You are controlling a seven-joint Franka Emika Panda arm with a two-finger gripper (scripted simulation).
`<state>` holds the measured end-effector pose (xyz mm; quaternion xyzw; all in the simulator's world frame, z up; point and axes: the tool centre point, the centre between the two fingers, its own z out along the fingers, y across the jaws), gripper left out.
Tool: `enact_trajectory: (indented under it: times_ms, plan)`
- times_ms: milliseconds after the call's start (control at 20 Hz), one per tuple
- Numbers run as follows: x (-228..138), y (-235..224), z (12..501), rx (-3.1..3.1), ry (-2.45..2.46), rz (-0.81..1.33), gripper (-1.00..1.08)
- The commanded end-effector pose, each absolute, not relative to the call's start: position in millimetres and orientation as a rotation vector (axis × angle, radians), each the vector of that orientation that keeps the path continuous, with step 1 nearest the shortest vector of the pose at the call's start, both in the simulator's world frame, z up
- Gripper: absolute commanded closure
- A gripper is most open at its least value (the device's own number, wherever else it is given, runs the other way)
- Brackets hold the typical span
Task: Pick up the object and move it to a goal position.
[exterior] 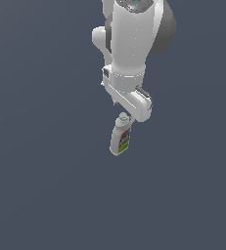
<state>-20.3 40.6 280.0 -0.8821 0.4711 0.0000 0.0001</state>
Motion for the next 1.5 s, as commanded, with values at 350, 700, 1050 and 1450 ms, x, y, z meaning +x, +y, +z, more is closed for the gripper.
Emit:
enact_trajectory:
  times_ms: [350,700,1050,1450]
  plan:
    - [-21.3,40.7,249.6,-2.77,1.483,0.0,-0.92]
    - [-20.5,40.9,230.6,-2.769,1.485,0.0,-0.92]
    - [-20.3,40.5,230.3,-2.768,1.486,0.0,1.08]
    - [-18.5,40.1,232.9,-2.767,1.486,-0.003,1.08]
